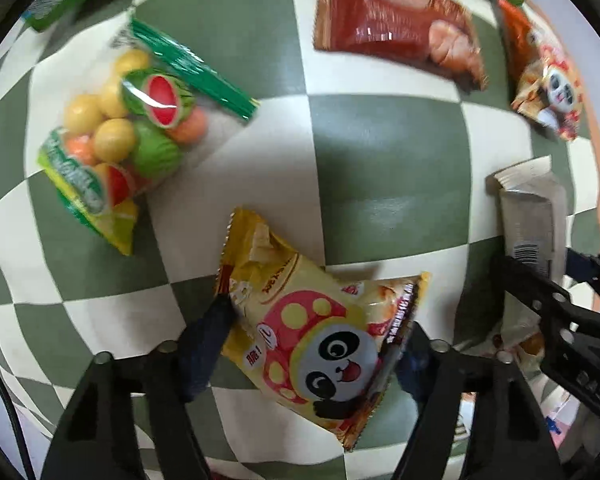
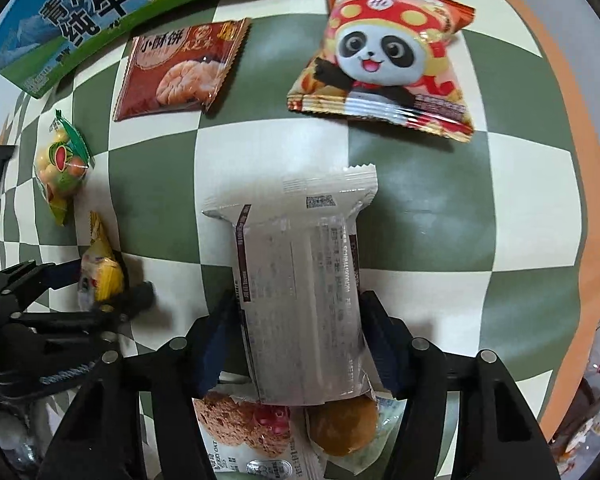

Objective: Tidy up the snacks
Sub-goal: 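Carry both packets into the cardboard box and open both tools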

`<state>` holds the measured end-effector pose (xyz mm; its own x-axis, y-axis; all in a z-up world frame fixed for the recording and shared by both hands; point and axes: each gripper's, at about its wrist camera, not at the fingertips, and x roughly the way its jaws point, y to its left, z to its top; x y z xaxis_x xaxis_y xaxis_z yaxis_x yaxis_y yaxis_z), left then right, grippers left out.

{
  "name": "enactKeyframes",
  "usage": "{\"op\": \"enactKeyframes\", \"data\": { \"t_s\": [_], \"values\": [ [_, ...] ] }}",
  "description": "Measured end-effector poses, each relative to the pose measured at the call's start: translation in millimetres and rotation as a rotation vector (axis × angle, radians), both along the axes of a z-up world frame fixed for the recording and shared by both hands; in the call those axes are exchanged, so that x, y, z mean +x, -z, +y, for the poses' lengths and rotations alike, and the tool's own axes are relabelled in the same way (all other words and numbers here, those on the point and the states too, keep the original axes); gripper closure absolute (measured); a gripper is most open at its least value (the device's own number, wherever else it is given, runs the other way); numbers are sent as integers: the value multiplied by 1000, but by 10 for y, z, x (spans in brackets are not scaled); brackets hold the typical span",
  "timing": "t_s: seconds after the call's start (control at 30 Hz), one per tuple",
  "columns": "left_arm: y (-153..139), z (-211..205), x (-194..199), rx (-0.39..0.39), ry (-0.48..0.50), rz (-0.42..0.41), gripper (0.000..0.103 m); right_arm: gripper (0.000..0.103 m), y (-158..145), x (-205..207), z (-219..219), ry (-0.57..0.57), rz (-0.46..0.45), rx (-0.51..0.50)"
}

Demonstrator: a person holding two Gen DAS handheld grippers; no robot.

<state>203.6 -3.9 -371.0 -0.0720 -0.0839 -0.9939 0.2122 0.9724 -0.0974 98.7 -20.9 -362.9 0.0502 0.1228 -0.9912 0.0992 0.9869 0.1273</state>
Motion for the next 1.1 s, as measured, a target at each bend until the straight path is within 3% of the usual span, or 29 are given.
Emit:
{"op": "enactKeyframes", "data": {
  "t_s": [0.17, 0.33, 0.47, 0.73, 0.93, 1.1],
  "values": [
    [-279, 159, 0, -9, -16, -15, 53, 40, -119, -6, -103, 20, -27, 23],
    [-637, 387, -12, -84, -71, -36, 53, 40, -349, 11, -103, 27, -66, 64],
    [-1148, 618, 65, -183, -114, -77, 54, 40, -670, 145, -122, 24, -111, 115],
    [-2541, 722, 575, -322, -138, -263, 53, 40, -1847, 577, -302, 5, -297, 260],
    [-2852, 567, 1189, -253, -127, -417, 53, 40, -2543, 1240, -372, -26, -427, 221],
    [-2644, 508, 1869, -151, -135, -401, 53, 40, -2612, 1985, -425, -42, -430, 113]
  ]
}}
